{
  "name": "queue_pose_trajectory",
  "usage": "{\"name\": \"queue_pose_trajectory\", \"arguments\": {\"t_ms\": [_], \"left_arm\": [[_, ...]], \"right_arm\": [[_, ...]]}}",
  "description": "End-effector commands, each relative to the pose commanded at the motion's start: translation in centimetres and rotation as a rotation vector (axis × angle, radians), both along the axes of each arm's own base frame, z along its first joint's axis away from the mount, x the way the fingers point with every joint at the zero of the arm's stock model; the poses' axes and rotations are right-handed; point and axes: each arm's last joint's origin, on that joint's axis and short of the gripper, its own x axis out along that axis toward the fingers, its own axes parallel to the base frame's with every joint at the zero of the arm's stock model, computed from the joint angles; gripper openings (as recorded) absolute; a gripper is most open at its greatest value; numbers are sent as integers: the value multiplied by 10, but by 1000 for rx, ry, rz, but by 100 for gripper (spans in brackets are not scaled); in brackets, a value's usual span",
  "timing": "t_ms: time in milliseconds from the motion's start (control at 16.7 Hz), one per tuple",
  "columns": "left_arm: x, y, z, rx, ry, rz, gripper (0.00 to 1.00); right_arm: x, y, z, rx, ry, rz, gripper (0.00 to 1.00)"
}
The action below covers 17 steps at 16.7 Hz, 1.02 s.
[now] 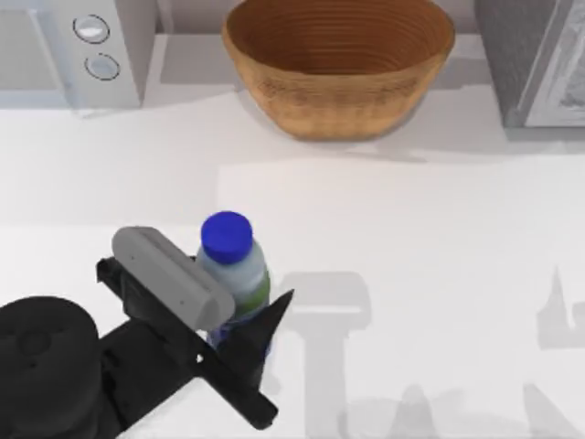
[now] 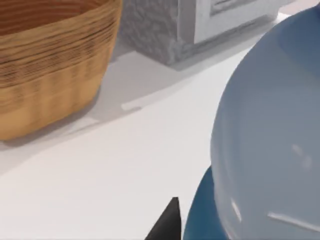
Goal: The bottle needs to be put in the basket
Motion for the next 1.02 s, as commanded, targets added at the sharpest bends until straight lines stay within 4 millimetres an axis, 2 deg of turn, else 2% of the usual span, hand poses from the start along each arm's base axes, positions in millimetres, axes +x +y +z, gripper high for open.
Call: {"name": "queue_pose_trajectory", "arguments": {"t_ms": [120,300,600,840,1020], "left_arm": [[16,-17,17,11,9,40,0],[51,-51,49,23,17,130,0],[134,-117,101,27,12,329,0],[203,-158,126,17,-4,495,0],[245,-173,133,6,-16,605,0]], "right_arm": [[0,0,0,0,0,0,100],[0,0,0,0,0,0,100],[0,0,0,0,0,0,100],[0,0,0,0,0,0,100],[0,0,0,0,0,0,100]]}}
